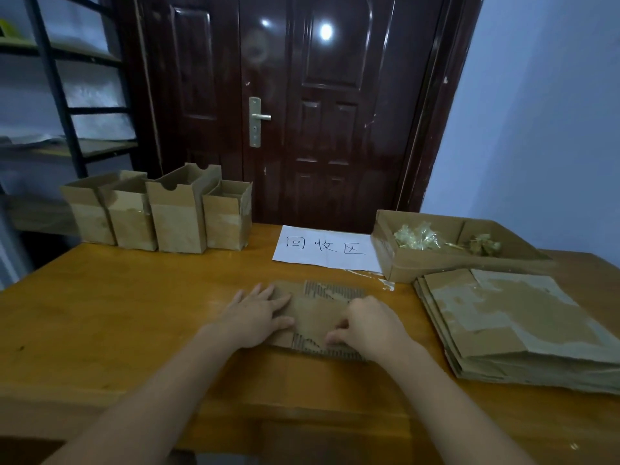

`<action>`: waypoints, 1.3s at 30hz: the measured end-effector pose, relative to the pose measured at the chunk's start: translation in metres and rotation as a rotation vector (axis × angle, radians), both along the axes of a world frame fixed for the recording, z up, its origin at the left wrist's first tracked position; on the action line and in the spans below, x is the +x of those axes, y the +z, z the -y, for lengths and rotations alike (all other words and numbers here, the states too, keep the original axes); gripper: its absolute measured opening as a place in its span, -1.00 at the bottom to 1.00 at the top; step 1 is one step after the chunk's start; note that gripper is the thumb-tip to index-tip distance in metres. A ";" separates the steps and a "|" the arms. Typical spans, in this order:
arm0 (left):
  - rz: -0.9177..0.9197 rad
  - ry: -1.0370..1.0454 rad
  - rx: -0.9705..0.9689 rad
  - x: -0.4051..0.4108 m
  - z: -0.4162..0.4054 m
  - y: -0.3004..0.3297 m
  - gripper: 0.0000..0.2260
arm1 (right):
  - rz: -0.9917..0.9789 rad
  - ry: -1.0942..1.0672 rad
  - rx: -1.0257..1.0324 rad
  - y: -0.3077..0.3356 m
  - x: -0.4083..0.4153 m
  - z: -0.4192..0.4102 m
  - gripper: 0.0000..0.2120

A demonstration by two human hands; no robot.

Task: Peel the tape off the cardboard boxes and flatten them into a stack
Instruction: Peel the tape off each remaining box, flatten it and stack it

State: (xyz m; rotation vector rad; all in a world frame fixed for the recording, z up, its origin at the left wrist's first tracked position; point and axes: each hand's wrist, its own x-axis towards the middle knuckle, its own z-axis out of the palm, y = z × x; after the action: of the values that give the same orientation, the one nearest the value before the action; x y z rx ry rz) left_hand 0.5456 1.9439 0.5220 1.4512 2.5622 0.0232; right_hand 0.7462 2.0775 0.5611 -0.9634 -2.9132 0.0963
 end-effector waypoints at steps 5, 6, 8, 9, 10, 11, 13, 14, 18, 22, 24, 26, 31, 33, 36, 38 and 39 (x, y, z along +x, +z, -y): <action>0.006 -0.007 0.017 0.003 -0.001 -0.006 -0.30 | -0.045 0.062 -0.146 -0.032 0.004 -0.021 -0.26; -0.001 0.004 0.037 0.005 0.000 -0.008 -0.30 | -0.015 0.077 -0.168 -0.038 0.003 -0.025 -0.24; -0.007 0.032 0.081 0.008 0.002 -0.011 -0.30 | -0.013 0.075 -0.169 -0.046 0.003 -0.031 -0.22; -0.013 0.048 0.107 0.010 0.002 -0.011 -0.31 | -0.015 0.060 -0.172 -0.048 0.002 -0.032 -0.21; -0.021 0.064 0.140 0.012 0.003 -0.011 -0.33 | -0.007 0.039 -0.180 -0.048 0.002 -0.032 -0.21; -0.021 0.082 0.182 0.014 0.003 -0.011 -0.35 | 0.000 0.022 -0.189 -0.049 0.001 -0.030 -0.21; 0.044 0.126 0.281 0.018 0.003 -0.010 -0.38 | -0.011 0.015 -0.178 -0.049 -0.002 -0.027 -0.24; 0.098 0.150 0.332 0.020 0.002 -0.010 -0.39 | -0.034 0.019 -0.166 -0.048 -0.002 -0.026 -0.27; 0.269 0.245 0.543 0.024 0.001 -0.010 -0.34 | -0.221 0.034 -0.236 -0.046 -0.002 -0.016 -0.39; 0.409 0.249 0.726 0.032 -0.005 0.002 -0.35 | -0.429 0.004 -0.316 -0.035 0.000 -0.012 -0.46; 0.417 0.250 0.779 0.037 -0.014 0.015 -0.34 | -0.494 -0.019 -0.265 -0.019 0.002 -0.017 -0.48; 0.410 0.225 0.830 0.044 -0.027 0.032 -0.31 | -0.528 -0.027 -0.202 0.006 0.009 -0.028 -0.44; 0.394 0.100 0.848 0.085 -0.082 0.073 -0.31 | -0.465 -0.100 0.016 0.068 0.060 -0.078 -0.34; 0.391 0.045 0.819 0.110 -0.109 0.082 -0.30 | -0.452 -0.145 0.024 0.084 0.092 -0.101 -0.31; 0.412 -0.023 0.779 0.147 -0.149 0.086 -0.24 | -0.414 -0.223 0.014 0.095 0.137 -0.131 -0.29; 0.402 -0.071 0.753 0.171 -0.175 0.086 -0.22 | -0.396 -0.260 0.002 0.096 0.164 -0.149 -0.30; 0.395 -0.093 0.740 0.182 -0.188 0.084 -0.21 | -0.383 -0.275 -0.005 0.095 0.177 -0.158 -0.31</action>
State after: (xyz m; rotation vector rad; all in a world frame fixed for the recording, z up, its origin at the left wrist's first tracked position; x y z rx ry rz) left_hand 0.7279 2.1317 0.6062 1.5559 2.2316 1.2196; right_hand 0.9231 2.2352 0.6564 -1.1855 -2.4149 0.2422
